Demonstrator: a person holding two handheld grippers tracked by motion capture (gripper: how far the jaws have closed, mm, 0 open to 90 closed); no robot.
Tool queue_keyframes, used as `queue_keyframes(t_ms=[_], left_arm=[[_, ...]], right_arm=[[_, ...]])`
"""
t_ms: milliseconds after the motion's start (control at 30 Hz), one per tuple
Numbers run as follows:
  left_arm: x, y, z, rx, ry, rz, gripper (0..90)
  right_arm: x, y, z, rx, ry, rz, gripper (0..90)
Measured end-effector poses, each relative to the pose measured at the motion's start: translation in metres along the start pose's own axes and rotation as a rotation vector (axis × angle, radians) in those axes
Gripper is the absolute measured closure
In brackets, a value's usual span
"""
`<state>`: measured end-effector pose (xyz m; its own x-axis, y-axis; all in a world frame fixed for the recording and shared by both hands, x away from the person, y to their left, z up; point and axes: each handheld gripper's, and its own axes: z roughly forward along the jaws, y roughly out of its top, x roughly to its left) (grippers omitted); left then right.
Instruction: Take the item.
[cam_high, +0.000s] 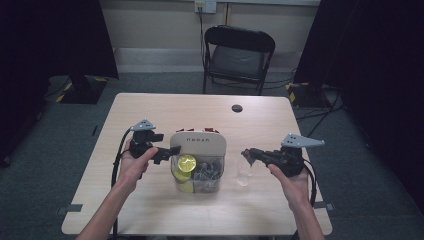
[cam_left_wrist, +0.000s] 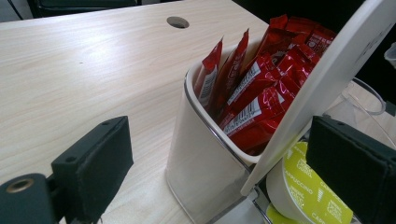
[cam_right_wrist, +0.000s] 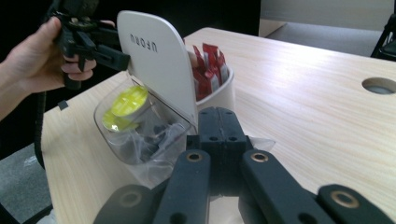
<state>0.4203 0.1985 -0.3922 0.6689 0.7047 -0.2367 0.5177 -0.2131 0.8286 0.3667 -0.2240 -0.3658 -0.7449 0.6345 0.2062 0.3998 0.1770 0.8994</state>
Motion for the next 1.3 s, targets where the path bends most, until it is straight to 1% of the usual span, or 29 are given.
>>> queue_keyframes(t_ms=[133, 267, 367, 567, 733, 933, 1033, 1167, 1300], left_arm=[[0.0, 0.0, 0.0, 0.001, 0.001, 0.003, 6.6], [0.0, 0.0, 0.0, 0.003, 0.002, 0.005, 6.6], [-0.001, 0.0, 0.0, 0.008, 0.011, 0.006, 6.7], [0.0, 0.0, 0.0, 0.004, 0.002, 0.005, 6.7], [-0.001, 0.0, 0.0, 0.006, 0.004, 0.003, 6.7], [0.0, 0.0, 0.001, 0.006, 0.0, 0.004, 6.7], [0.0, 0.0, 0.001, 0.015, 0.003, 0.006, 6.7], [-0.001, 0.0, 0.002, 0.016, 0.005, 0.009, 6.9], [-0.001, 0.0, 0.002, 0.017, 0.005, 0.011, 7.2]], right_arm=[[-0.004, -0.005, 0.001, 0.009, -0.012, 0.012, 90.0], [-0.006, -0.01, 0.007, 0.039, -0.022, 0.011, 90.0], [-0.007, -0.013, 0.011, 0.057, -0.028, 0.012, 90.0], [-0.012, -0.019, 0.015, 0.083, -0.031, 0.024, 90.0], [-0.012, -0.022, 0.018, 0.095, -0.028, 0.027, 90.0], [-0.016, -0.027, 0.021, 0.115, -0.039, 0.039, 90.0], [-0.017, -0.029, 0.022, 0.12, -0.042, 0.041, 89.9], [-0.017, -0.03, 0.023, 0.131, -0.042, 0.042, 87.9], [-0.017, -0.03, 0.023, 0.13, -0.046, 0.043, 84.8]])
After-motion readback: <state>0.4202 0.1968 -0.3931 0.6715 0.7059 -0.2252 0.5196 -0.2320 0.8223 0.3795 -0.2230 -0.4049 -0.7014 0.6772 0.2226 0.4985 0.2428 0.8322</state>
